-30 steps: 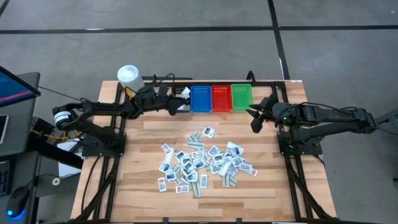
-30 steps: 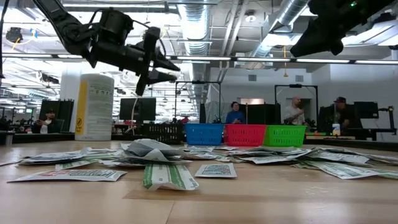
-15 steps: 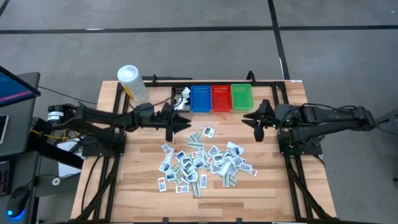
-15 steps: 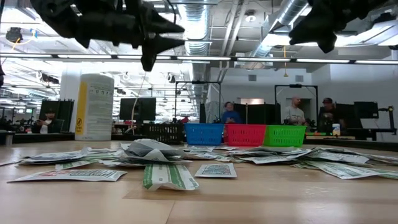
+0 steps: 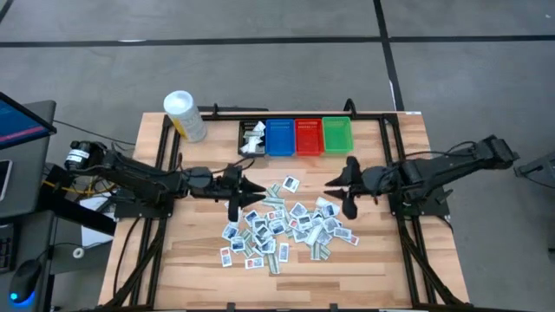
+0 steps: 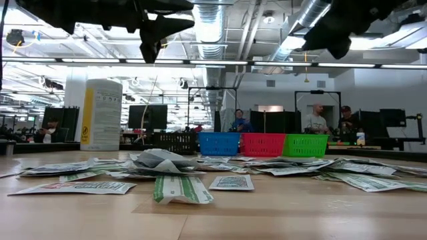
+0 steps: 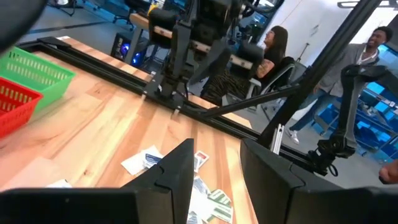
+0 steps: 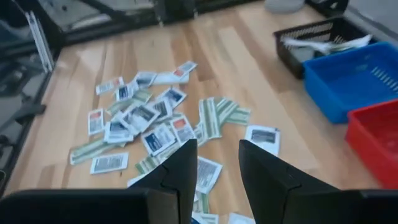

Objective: Pick & Place First Aid Supplies
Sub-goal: Put the green bandage pack in the black bin

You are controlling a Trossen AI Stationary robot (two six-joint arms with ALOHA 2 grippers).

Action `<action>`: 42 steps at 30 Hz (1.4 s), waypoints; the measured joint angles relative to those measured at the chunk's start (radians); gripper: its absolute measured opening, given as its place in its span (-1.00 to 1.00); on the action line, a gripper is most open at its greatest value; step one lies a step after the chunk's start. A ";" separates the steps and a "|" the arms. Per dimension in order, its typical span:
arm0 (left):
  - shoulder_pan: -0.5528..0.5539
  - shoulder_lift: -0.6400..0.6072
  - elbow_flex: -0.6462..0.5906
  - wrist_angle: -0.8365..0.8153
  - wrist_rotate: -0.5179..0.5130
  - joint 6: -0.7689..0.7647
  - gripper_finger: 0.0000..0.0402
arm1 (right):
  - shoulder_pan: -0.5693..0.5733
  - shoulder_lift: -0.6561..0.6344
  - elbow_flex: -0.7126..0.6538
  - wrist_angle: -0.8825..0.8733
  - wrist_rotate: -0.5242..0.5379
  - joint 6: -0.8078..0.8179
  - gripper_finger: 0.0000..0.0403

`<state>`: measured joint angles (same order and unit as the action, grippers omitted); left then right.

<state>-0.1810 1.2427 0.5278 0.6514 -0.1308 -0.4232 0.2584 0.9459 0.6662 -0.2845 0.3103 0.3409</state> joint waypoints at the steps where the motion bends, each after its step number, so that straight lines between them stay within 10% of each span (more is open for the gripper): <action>1: -0.011 0.000 0.000 0.000 -0.012 0.000 -0.35 | 0.010 0.023 0.000 0.009 -0.005 -0.003 -0.44; 15: -0.116 0.000 0.000 0.001 -0.162 -0.003 -0.35 | 0.185 0.308 0.000 0.082 -0.209 -0.036 -0.44; 42: -0.145 0.001 0.000 0.000 -0.165 -0.006 -0.35 | 0.416 0.755 0.130 0.158 -0.103 0.461 -0.44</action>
<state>-0.3256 1.2434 0.5278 0.6518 -0.2958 -0.4294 0.6747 1.7012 0.7962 -0.1267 0.2071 0.8020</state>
